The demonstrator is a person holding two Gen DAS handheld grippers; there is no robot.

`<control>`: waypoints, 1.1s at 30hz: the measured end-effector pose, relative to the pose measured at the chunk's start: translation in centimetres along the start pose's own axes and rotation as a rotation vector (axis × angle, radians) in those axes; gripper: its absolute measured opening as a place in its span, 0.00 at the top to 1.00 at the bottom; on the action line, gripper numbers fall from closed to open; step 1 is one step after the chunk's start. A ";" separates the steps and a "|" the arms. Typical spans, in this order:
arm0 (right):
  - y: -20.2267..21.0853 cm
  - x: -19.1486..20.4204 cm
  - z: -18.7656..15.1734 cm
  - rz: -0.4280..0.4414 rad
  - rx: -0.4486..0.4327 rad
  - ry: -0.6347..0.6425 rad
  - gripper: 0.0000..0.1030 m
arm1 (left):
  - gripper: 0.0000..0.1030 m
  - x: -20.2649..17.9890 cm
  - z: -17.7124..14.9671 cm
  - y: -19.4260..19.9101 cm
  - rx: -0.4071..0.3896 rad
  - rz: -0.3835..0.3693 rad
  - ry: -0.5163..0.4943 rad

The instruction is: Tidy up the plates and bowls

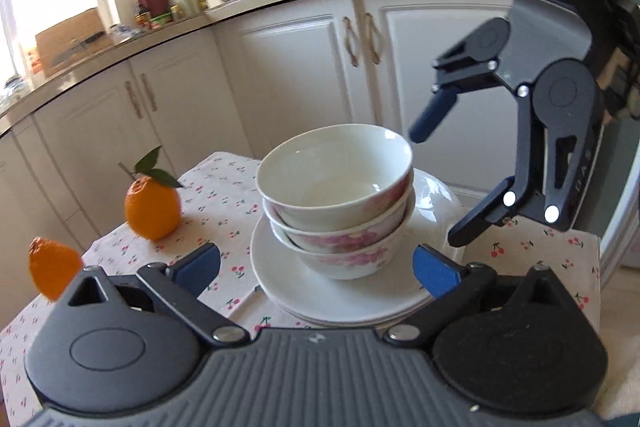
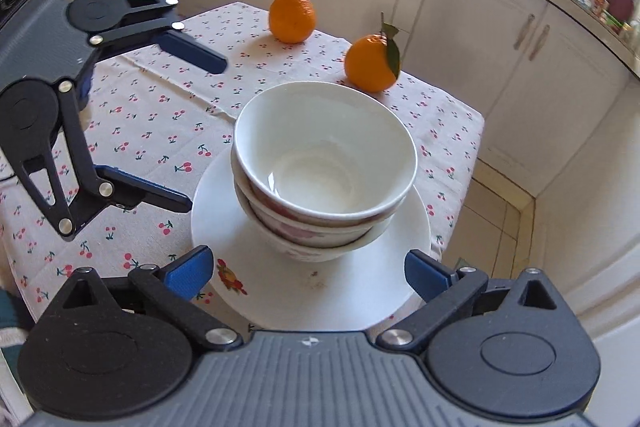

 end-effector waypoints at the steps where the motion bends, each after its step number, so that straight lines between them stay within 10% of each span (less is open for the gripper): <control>1: 0.4 0.3 -0.2 -0.027 0.005 -0.035 0.00 | 0.01 -0.1 0.0 0.7 0.000 0.025 0.033; 13: 5.2 3.6 -2.4 -0.376 -0.031 -0.436 0.00 | 0.01 -0.9 -1.0 7.8 0.112 0.399 0.346; 33: 10.6 6.8 0.6 -0.518 -0.181 -0.413 0.00 | 0.01 -1.2 0.6 12.6 0.070 0.524 0.438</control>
Point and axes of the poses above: each gripper's, at about its wrist camera, not at the fingertips, and y roughly against the way its jaws point, x to its left, z to its top, the point moved 7 cm from there along -y, roughly the way its jaws point, and after that the axes turned 11 degrees about -x, right-handed, at the moved point
